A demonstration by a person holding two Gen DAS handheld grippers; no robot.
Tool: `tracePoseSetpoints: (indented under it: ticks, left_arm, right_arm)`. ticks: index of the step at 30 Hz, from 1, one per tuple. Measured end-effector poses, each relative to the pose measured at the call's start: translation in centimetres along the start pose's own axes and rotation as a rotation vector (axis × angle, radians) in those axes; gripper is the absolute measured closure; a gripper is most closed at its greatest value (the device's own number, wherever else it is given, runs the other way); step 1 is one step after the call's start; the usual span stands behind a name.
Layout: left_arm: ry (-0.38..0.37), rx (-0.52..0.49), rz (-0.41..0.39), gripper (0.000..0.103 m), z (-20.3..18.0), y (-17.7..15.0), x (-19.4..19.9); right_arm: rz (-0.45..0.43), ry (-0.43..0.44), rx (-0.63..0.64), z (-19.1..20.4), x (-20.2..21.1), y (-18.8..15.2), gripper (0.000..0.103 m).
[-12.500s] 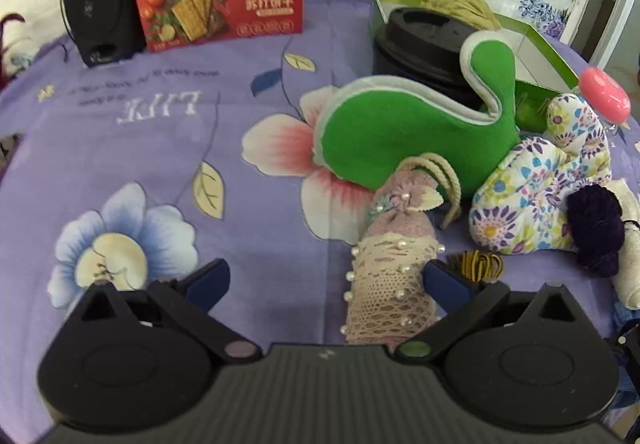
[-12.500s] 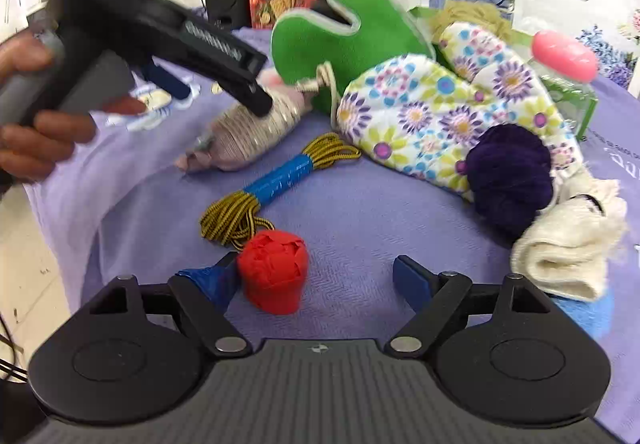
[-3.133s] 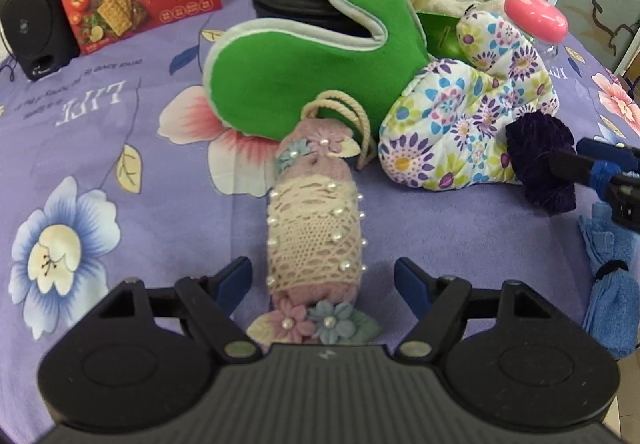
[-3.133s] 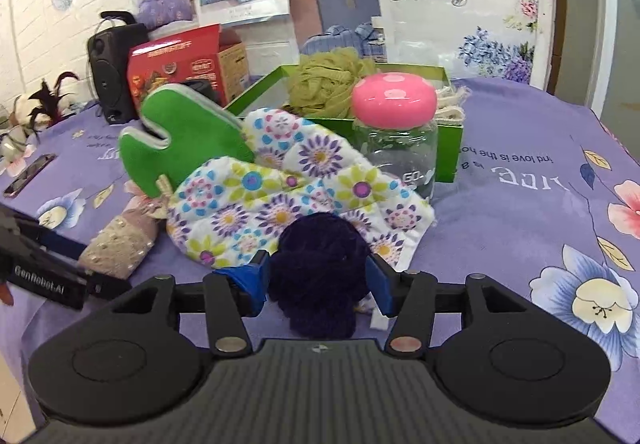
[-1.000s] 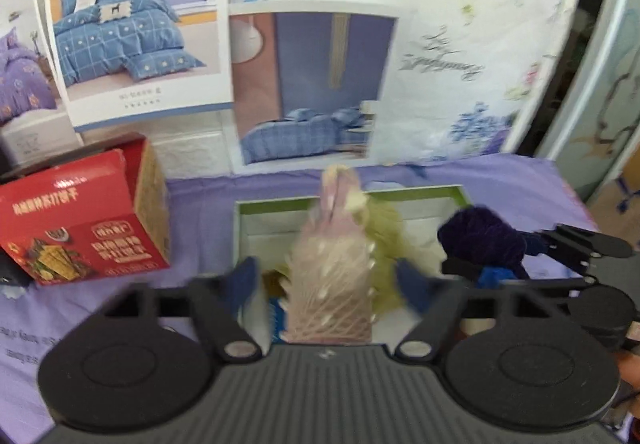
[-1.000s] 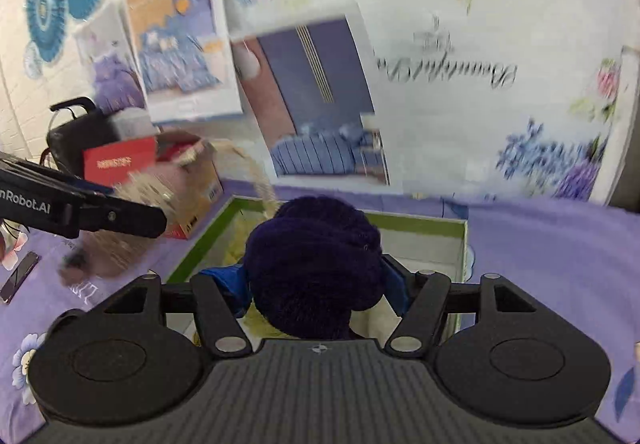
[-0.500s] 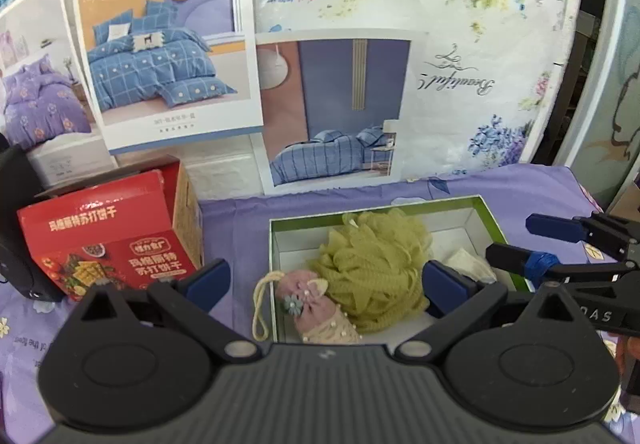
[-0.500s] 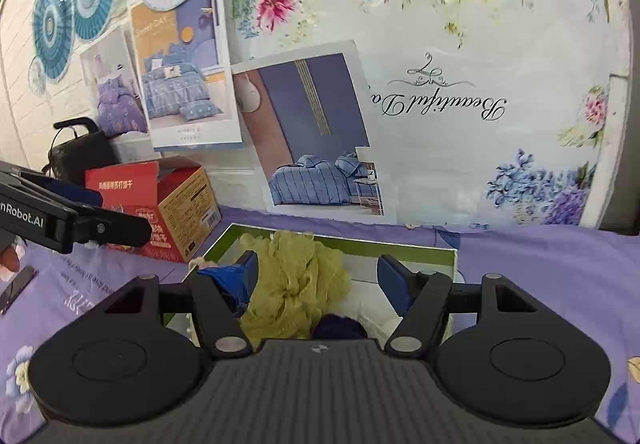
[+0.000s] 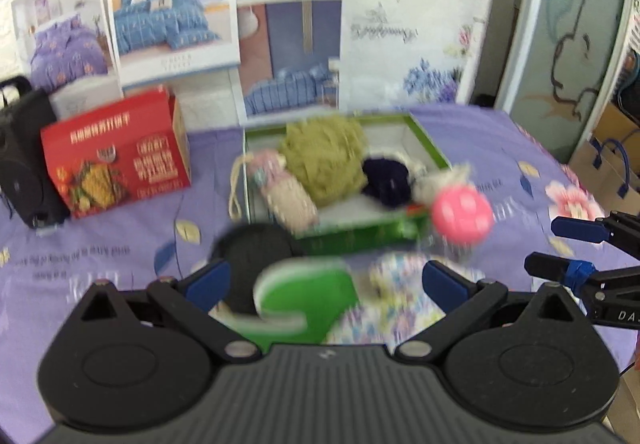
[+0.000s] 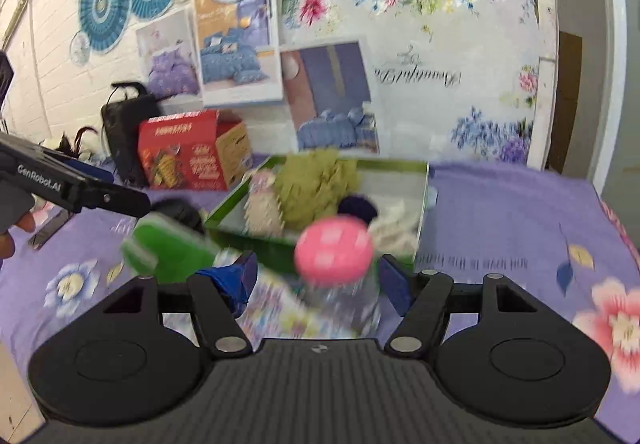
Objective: Organize soft objects
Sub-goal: 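Move both tools back over the pile toward the floral oven mitt, then grasp the floral oven mitt with both tools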
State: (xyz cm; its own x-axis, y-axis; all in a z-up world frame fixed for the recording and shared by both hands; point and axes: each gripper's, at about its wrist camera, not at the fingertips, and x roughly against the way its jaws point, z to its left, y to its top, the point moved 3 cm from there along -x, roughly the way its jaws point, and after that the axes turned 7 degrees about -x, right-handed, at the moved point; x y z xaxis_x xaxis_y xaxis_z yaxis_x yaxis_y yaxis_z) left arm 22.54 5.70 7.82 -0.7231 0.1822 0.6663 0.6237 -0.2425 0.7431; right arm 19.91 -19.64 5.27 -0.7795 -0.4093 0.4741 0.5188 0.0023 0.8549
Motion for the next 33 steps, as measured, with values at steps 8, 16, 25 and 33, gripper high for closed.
tracePoseSetpoints:
  ticks: [8, 16, 25, 33]
  left_arm:
    - [-0.020, 0.020, 0.133, 0.001, -1.4, -9.8, -1.5]
    - [-0.052, 0.078, 0.173, 0.001, -1.1, -10.2, -4.9]
    - [-0.118, 0.059, 0.199, 0.001, -1.7, -9.1, -8.6]
    - [-0.133, 0.026, 0.220, 0.001, -2.4, -7.9, -11.3]
  right_arm:
    - [0.104, -0.029, -0.051, 0.8, -0.1, -9.0, 0.050]
    - [0.080, -0.014, -0.086, -1.8, -1.6, -8.1, 0.050]
    - [0.172, 0.112, -0.032, -5.9, -7.0, -4.7, 0.049]
    - [0.277, 0.222, -0.004, -5.0, -10.3, -5.6, 0.049]
